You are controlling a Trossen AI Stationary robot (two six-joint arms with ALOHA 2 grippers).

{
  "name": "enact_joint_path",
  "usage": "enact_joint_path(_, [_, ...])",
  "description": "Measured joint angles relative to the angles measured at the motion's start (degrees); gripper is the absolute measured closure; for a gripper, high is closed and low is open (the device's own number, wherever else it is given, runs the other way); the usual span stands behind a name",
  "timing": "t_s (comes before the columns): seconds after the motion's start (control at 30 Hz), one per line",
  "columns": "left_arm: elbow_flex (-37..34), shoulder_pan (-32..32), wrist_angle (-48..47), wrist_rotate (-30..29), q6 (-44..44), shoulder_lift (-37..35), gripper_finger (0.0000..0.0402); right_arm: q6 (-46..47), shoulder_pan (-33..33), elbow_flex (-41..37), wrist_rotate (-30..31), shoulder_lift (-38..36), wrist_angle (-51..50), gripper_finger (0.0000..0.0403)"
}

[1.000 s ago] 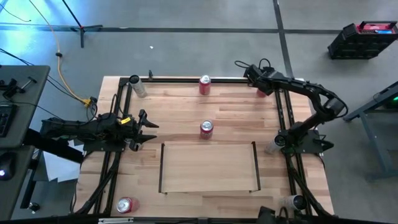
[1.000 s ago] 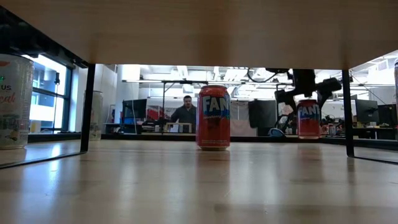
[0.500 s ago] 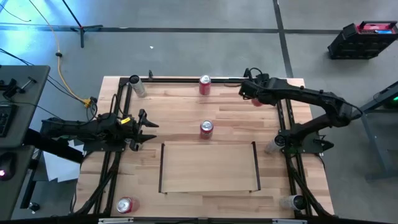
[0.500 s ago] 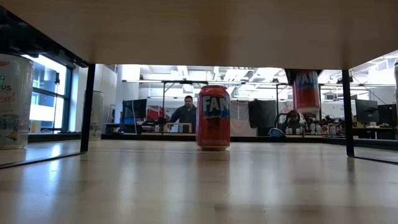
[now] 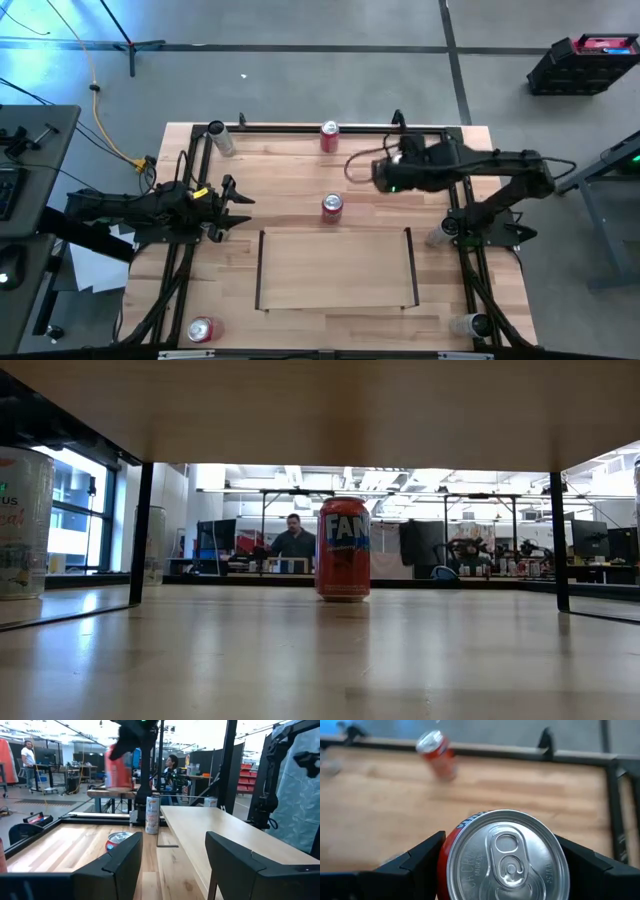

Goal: Place canned beverage on shelf
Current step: Put the top right red soda can on the shelf

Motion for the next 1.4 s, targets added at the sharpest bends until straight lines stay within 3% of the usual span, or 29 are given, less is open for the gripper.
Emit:
enact_joint_path(0.3, [0.00,0.00,-0.08,0.00,-0.28,-0.02,0.0193,5.23,11.24,16.17,-6.13,13.91,-2.68,0.0112])
enact_joint_path(0.47, [0.02,0.00,-1.52,0.02,-1.57,-0.02,0.0193,9.42,16.66,24.72,-6.11,20.20,-2.50,0.0112])
enact_joint_path(0.8, [0.02,0.00,-2.68,0.07,-3.55,-0.01,0.0193,17.23,22.02,26.79,-5.90,25.91,-2.60,0.0112])
enact_joint_path(1.4, [0.02,0.00,-3.21,0.11,-8.22,0.00,0.0193,-8.42,22.97,25.35,-0.54,24.16,-2.52,0.0112])
